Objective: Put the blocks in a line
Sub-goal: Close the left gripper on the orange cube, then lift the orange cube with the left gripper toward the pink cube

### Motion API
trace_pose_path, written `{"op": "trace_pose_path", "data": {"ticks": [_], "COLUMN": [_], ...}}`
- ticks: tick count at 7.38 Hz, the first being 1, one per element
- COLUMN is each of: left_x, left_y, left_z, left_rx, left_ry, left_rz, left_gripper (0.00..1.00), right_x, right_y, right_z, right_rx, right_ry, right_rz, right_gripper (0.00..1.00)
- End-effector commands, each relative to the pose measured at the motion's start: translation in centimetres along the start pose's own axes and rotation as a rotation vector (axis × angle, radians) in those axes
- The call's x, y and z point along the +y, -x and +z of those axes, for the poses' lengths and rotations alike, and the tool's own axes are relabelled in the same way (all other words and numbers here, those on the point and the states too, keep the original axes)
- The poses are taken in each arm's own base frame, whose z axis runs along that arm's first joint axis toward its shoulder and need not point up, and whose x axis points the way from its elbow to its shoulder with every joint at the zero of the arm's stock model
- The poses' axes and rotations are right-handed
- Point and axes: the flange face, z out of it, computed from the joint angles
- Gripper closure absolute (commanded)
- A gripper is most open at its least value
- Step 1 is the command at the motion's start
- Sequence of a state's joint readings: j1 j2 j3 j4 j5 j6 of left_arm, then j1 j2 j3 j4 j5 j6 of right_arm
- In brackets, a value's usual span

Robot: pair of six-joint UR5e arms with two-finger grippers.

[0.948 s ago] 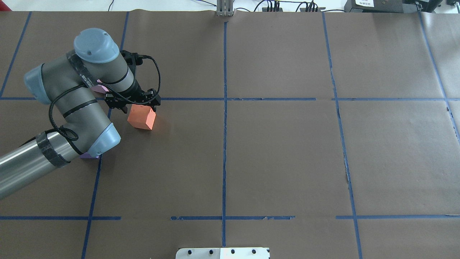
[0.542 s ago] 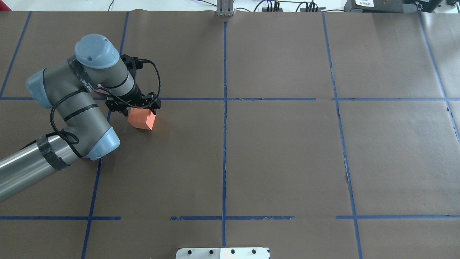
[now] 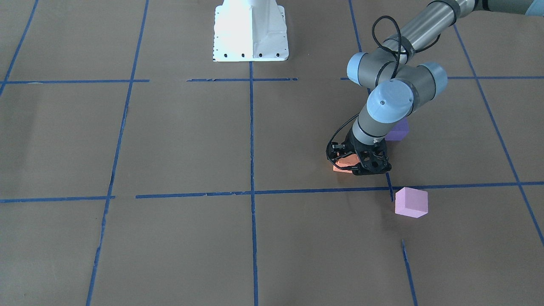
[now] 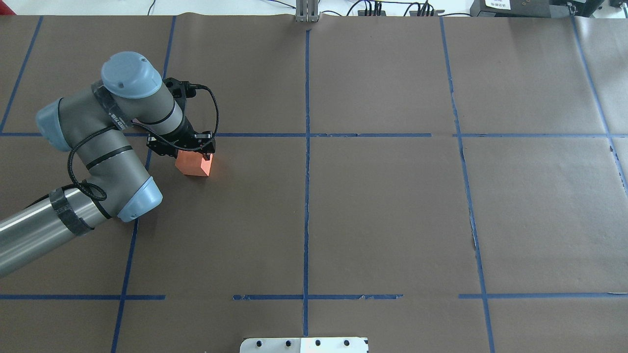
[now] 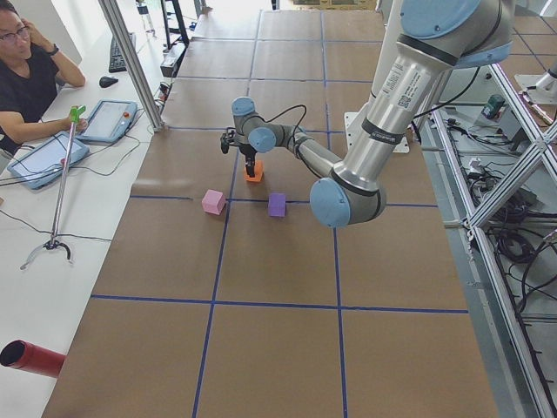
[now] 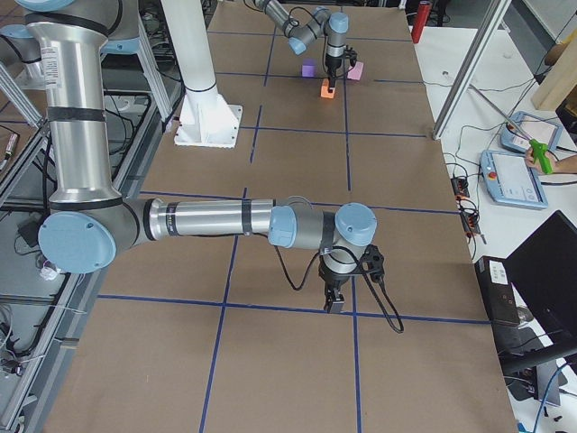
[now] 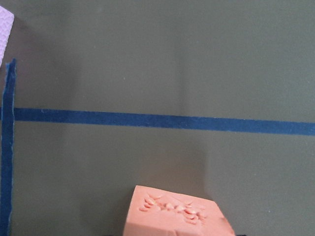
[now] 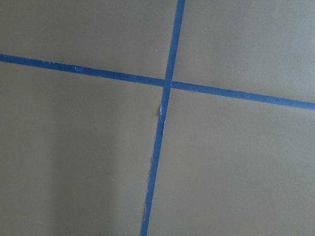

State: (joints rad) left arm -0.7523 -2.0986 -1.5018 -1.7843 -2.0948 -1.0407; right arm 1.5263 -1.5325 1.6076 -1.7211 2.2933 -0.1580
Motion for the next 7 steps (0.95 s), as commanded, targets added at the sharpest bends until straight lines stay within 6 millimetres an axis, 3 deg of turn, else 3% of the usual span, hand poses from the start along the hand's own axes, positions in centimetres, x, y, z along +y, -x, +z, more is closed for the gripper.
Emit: {"op": "trace_pose_path", "data": {"ticks": [1,2,4,5,6,7], "left_x": [0.0,1.1,2.3,2.2,1.8,1.2], "left_y": [0.3,0.7,0.9,1.6,3.5,7.1], "left_z": [-2.1,-4.8,-13.2,-17.8,-21.4,-20.7], "left_rx": [0.029,0.02,-0.042,-0.061,-0.057,-0.092], "left_ry": [-0.031,-0.034,-0.029,-0.05,-0.092,-0.074], "left_rz": [0.018,0.006,0.055,0.034,0.028,0.109], "left_gripper": [1.0,1.0,1.0,1.0,1.0,1.0], "right_x": [0.0,0.0,-0.1,0.0,0.0,0.0], "right_y": [0.0,0.0,0.0,0.0,0.0,0.0], "right_z": [0.0,0.0,-0.1,0.0,0.0,0.0], "right_rx": [0.0,0.0,0.0,0.0,0.0,0.0], "right_ry": [0.0,0.0,-0.001,0.0,0.0,0.0], "right_rz": [0.0,0.0,-0.001,0.0,0.0,0.0], "right_gripper": [0.0,0.0,0.0,0.0,0.0,0.0]}}
